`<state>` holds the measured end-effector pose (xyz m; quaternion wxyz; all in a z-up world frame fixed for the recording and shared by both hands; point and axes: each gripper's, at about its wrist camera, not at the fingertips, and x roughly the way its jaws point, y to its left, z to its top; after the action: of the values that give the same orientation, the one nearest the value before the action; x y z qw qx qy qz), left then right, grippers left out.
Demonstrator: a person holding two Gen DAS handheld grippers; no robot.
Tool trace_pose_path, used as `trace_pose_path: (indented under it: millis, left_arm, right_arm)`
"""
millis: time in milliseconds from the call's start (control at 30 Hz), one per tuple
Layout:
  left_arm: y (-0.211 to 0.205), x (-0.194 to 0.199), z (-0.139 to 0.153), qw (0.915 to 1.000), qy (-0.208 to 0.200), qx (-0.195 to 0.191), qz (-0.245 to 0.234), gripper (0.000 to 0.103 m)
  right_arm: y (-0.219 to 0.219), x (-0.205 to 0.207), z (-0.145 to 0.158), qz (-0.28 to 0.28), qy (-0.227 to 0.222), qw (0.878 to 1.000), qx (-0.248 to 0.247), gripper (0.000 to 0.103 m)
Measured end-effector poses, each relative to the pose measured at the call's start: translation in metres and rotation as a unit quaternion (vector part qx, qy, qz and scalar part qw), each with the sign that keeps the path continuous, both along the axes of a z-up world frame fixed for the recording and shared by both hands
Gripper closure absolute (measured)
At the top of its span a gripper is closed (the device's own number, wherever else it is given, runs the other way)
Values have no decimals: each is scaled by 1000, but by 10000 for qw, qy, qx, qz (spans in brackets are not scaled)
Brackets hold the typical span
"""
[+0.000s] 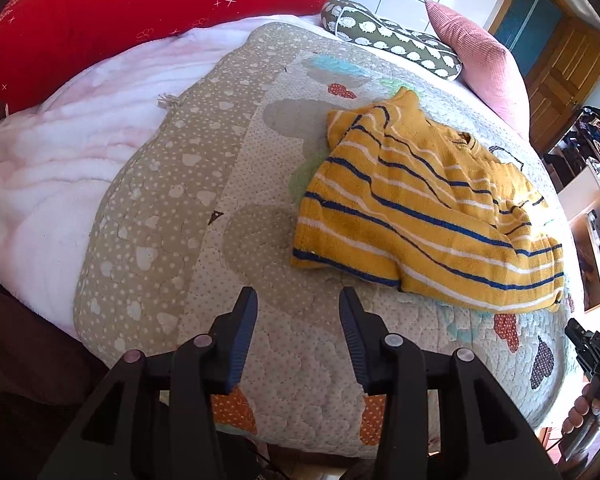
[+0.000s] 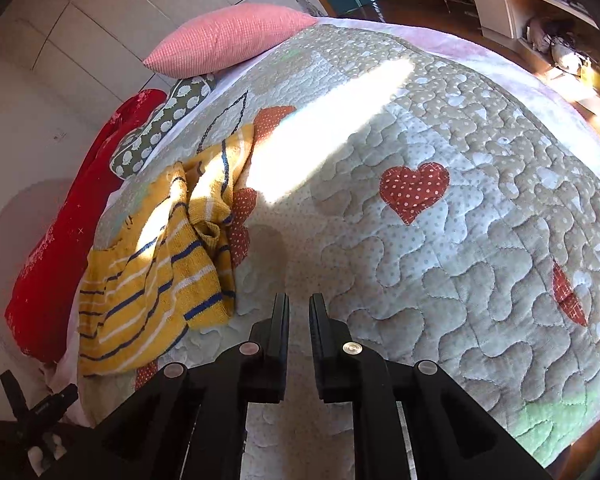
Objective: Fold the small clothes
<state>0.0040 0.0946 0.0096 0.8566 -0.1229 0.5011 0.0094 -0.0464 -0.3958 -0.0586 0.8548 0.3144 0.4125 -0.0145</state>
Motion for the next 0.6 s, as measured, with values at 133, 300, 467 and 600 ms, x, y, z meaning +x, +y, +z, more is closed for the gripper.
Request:
trace_pose_path:
  millis: [133, 300, 467, 600]
  left_arm:
    - [-13, -19, -2, 9999, -103, -107, 68, 53]
    - [-30, -46, -3, 9998, -147, 126, -1, 52]
    - [-39, -71, 10, 9992, -316, 233, -104, 52]
    - [-36, -91, 25, 9985, -534, 110, -103, 47]
  right_arm:
    - [23, -19, -3, 160, -205, 9996, -62, 71]
    - [43, -34, -7, 266, -304, 9990, -197, 70]
    - [49, -50, 0, 339, -404, 9983, -253, 70]
    - [48, -72, 7, 301, -503, 9980, -227, 69]
